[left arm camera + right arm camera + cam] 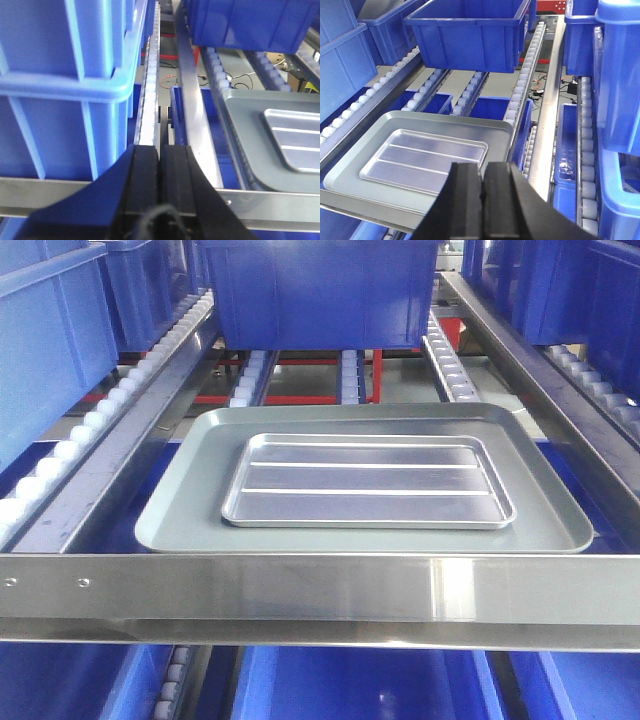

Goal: Grab silver tray and stack on right shelf

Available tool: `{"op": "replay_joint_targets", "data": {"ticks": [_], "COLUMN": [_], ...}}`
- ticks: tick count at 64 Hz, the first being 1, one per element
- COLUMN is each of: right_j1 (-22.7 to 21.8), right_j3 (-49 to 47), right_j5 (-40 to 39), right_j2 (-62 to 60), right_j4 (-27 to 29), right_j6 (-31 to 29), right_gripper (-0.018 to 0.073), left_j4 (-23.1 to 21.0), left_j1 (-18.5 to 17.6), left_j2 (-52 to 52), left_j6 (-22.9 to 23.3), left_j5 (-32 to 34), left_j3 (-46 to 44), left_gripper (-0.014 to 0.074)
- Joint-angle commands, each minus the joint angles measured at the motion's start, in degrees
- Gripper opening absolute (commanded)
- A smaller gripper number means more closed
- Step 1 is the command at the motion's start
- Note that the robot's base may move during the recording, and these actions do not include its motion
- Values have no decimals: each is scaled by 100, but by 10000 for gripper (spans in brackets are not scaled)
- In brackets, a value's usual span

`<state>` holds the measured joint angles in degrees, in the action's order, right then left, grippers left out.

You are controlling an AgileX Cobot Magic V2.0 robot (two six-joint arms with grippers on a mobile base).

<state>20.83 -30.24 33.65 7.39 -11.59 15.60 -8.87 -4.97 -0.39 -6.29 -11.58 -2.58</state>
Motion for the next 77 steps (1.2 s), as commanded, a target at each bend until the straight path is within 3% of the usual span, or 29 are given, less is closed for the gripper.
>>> {"op": "replay_joint_targets", "data": {"ticks": [1,5,7,18,67,77], "right_j1": [-24,-24,-24,-24,-24,-162], "right_j3": [-146,-146,-146,-146,-146,136], "right_j5": [-451,-443,-443,-431,-438,-819], "right_j2": [84,91,91,91,91,91], "right_j4": [-114,-114,-114,-114,-114,-503], "right_j6": [-63,-63,-63,-63,-63,-63], "right_gripper": [66,66,66,66,66,66], "left_j4": [-64,-53,-32,-4,-4,-4], "left_j1": [-3,-3,-3,-3,-3,-3], "left_j2": [-97,-123,-123,-123,-123,-123], "left_j6": [-18,-18,-18,-18,-18,-18], "left_j5": [1158,1695,1481,1770,1770,1770], "left_j3": [270,565,513,536,536,536], "left_gripper": [-92,-92,-92,-92,-92,-92]}}
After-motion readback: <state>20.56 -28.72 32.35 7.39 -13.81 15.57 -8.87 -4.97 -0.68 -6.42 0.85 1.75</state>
